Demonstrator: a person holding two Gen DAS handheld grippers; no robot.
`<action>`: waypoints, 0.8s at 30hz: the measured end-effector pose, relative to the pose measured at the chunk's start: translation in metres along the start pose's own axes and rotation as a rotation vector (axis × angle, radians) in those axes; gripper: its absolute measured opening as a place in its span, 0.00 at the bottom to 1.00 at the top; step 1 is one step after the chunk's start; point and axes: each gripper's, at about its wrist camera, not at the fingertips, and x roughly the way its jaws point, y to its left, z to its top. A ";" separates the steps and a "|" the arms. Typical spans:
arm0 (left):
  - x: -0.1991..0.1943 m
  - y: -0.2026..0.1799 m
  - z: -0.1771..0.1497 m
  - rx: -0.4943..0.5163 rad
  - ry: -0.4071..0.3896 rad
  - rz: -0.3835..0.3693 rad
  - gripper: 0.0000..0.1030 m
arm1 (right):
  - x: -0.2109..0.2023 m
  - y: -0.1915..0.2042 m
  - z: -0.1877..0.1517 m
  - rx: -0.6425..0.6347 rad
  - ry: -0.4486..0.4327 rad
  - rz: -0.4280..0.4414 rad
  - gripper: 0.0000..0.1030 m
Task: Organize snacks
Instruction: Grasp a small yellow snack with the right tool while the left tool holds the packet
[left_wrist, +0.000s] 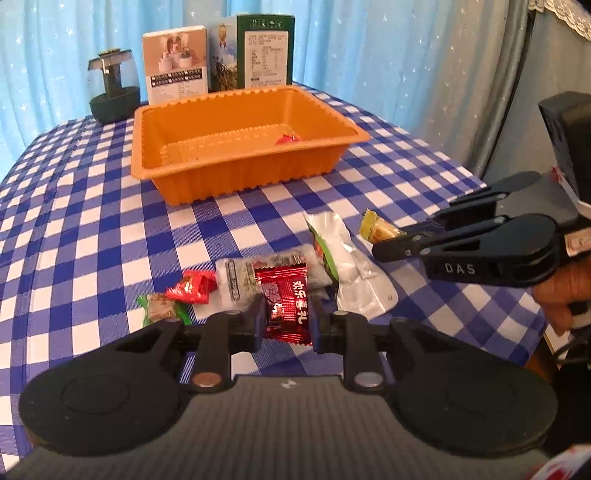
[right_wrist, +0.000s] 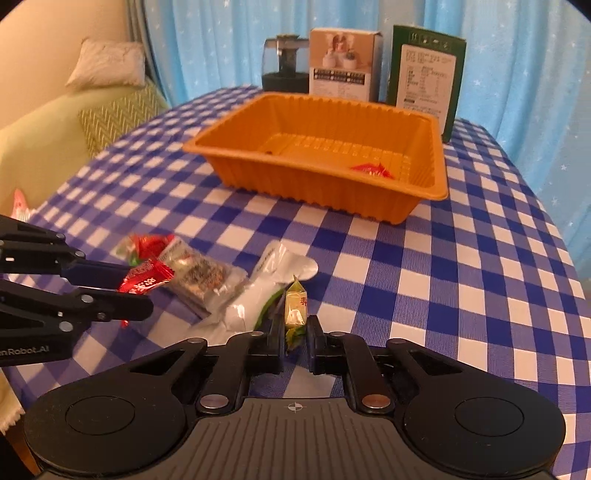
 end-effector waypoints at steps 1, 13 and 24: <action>-0.001 0.000 0.001 -0.004 -0.007 0.004 0.21 | -0.002 0.001 0.001 0.001 -0.010 -0.002 0.11; -0.010 0.004 0.019 -0.082 -0.069 0.068 0.21 | -0.017 0.007 0.016 0.059 -0.100 0.012 0.11; -0.015 0.004 0.036 -0.120 -0.107 0.088 0.21 | -0.028 0.004 0.029 0.108 -0.141 0.012 0.11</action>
